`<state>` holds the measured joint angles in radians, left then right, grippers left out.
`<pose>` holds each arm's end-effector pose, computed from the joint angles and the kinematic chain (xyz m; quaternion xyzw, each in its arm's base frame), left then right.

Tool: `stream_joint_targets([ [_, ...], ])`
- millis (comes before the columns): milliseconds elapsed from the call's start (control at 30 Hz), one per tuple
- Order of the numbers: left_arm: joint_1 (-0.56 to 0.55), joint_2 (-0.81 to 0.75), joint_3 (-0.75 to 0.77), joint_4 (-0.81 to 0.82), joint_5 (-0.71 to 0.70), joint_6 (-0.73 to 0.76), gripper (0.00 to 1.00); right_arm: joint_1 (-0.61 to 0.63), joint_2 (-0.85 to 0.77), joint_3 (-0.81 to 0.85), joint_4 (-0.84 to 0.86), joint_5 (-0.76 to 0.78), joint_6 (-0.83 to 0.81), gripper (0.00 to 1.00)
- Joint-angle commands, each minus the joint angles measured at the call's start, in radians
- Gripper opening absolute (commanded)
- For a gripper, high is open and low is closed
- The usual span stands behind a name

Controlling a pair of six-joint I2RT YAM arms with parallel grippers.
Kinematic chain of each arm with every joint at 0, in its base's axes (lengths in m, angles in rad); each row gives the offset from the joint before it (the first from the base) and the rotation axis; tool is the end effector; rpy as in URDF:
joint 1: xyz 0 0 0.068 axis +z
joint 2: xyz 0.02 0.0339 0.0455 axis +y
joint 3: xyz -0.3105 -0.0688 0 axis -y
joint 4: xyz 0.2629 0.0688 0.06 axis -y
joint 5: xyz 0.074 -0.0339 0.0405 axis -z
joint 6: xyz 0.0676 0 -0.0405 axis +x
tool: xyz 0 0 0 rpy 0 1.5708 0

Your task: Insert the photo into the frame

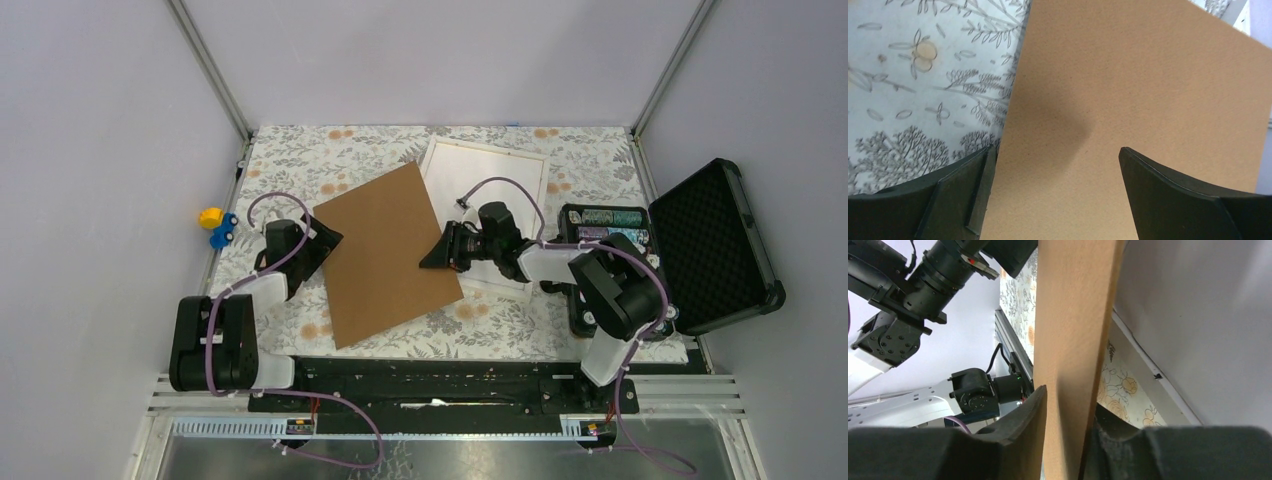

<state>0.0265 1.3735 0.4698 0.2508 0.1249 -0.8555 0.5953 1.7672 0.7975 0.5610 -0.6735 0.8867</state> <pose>0.2811 -0.0010 0.1629 -0.3569 0.8210 -0.2293 0.3822 0.3035 0.2565 0.1847 -0.0649 0.8069 0.5535 0.1958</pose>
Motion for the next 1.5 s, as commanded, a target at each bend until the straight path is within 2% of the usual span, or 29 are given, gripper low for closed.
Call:
stream_joint_targets([
  [0, -0.022, -0.107, 0.032, -0.125, 0.070, 0.018, 0.99, -0.017, -0.114, 0.055, -0.053, 0.028, -0.039, 0.27],
  [100, -0.022, -0.184, 0.071, -0.174, 0.084, 0.032, 0.99, -0.080, -0.157, 0.041, -0.091, -0.032, -0.020, 0.01],
  [333, -0.022, -0.261, 0.257, -0.334, 0.169, 0.130, 0.99, -0.335, -0.312, -0.076, -0.073, -0.182, 0.020, 0.00],
  [500, -0.022, -0.163, 0.426, -0.400, 0.348, 0.193, 0.99, -0.572, -0.397, -0.075, -0.190, -0.301, -0.016, 0.00],
  [567, -0.054, -0.106, 0.479, -0.406, 0.412, 0.204, 0.99, -0.623, -0.389, -0.058, -0.226, -0.330, -0.040, 0.00],
  [867, -0.215, 0.181, 0.725, -0.425, 0.437, 0.177, 0.99, -0.657, -0.333, -0.043, -0.175, -0.309, -0.059, 0.00],
  [1033, -0.243, 0.351, 0.807, -0.435, 0.396, 0.157, 0.98, -0.658, -0.281, -0.051, -0.093, -0.280, -0.034, 0.00],
  [1267, -0.247, 0.481, 0.783, -0.352, 0.418, 0.112, 0.98, -0.657, -0.191, -0.052, 0.086, -0.267, 0.057, 0.00],
  [1467, -0.251, 0.525, 0.685, -0.223, 0.452, 0.035, 0.98, -0.657, -0.153, -0.056, 0.130, -0.245, 0.070, 0.00],
])
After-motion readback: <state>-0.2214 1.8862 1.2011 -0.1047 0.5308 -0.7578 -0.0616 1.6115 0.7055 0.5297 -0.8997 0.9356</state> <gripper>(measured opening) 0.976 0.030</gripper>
